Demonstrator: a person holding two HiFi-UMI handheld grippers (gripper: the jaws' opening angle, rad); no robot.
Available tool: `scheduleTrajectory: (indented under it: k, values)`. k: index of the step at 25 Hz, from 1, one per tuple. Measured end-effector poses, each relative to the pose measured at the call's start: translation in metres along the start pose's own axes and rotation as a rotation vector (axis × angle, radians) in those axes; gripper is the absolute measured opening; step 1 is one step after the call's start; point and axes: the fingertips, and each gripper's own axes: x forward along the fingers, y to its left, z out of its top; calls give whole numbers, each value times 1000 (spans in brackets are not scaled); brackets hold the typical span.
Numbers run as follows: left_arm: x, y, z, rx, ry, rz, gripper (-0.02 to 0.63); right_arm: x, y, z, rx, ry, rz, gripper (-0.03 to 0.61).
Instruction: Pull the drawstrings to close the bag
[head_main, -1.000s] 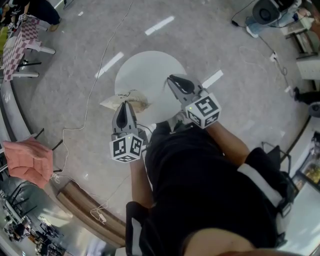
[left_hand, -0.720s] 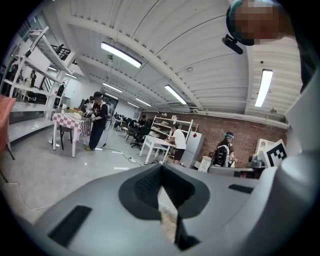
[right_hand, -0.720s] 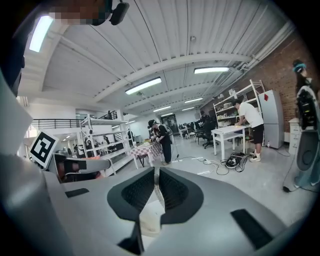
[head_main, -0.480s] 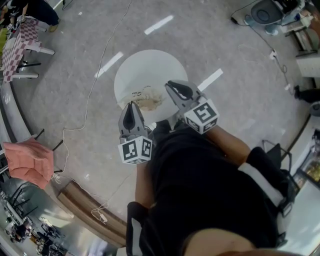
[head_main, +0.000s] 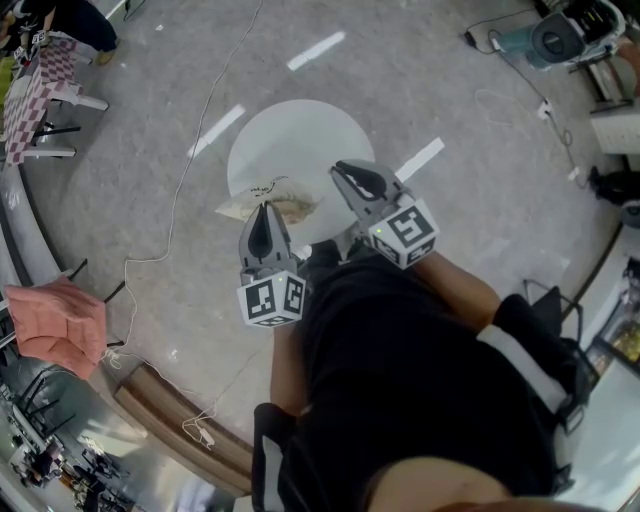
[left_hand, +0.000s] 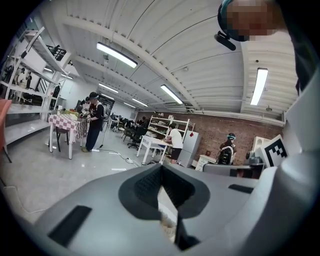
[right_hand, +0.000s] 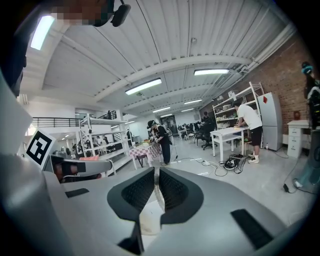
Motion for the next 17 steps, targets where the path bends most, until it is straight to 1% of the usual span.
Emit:
scheduleTrajectory:
  k: [5, 9, 17]
  values:
    - [2, 1, -2, -2, 0, 0, -2, -1, 0, -5, -1, 9, 0, 26]
    - [3, -5, -2, 2, 2, -22, -2, -3, 4, -3, 28, 46, 4, 26]
    - [11, -5, -2, -7, 12, -37, -2, 3, 0, -2, 23, 45, 0, 26]
